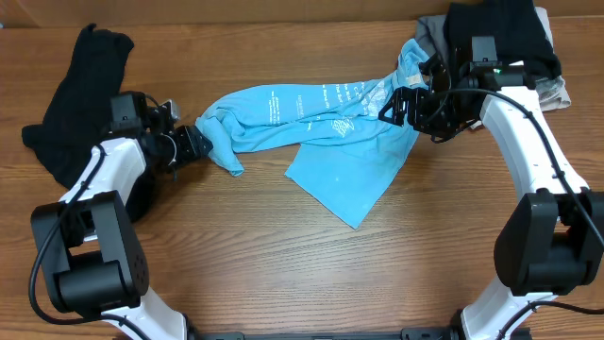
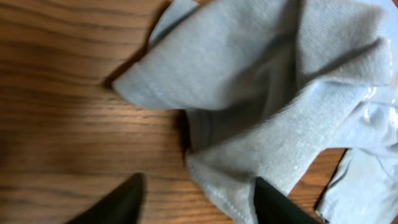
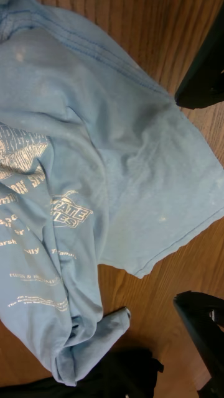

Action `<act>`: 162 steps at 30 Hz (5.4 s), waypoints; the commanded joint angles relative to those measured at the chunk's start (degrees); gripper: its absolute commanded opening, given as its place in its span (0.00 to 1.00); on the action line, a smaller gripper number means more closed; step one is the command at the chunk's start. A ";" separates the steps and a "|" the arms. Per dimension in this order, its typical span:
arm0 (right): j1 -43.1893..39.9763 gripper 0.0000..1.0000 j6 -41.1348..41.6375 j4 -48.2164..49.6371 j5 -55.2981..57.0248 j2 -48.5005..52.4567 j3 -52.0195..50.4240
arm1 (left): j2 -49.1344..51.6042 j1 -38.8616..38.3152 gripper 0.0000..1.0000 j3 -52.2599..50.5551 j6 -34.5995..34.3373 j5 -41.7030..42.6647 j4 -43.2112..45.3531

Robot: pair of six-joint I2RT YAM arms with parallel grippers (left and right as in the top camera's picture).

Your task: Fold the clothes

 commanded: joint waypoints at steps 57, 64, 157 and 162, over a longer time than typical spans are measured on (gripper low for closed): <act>0.11 1.00 0.22 1.84 -0.13 -0.11 -0.20 | 2.40 -10.25 0.30 -6.25 -3.54 -6.71 16.90; 0.11 1.00 0.22 1.84 -0.15 -0.11 -0.20 | 3.06 -11.30 0.28 -6.25 -2.21 -6.73 15.76; 3.10 1.00 -1.07 -4.35 6.12 -0.13 -0.46 | 14.01 -10.38 0.36 24.48 21.73 -24.55 -41.55; 3.10 1.00 -1.07 -4.17 6.12 -0.13 -0.46 | 14.01 -10.40 0.38 30.64 21.70 -24.55 -47.17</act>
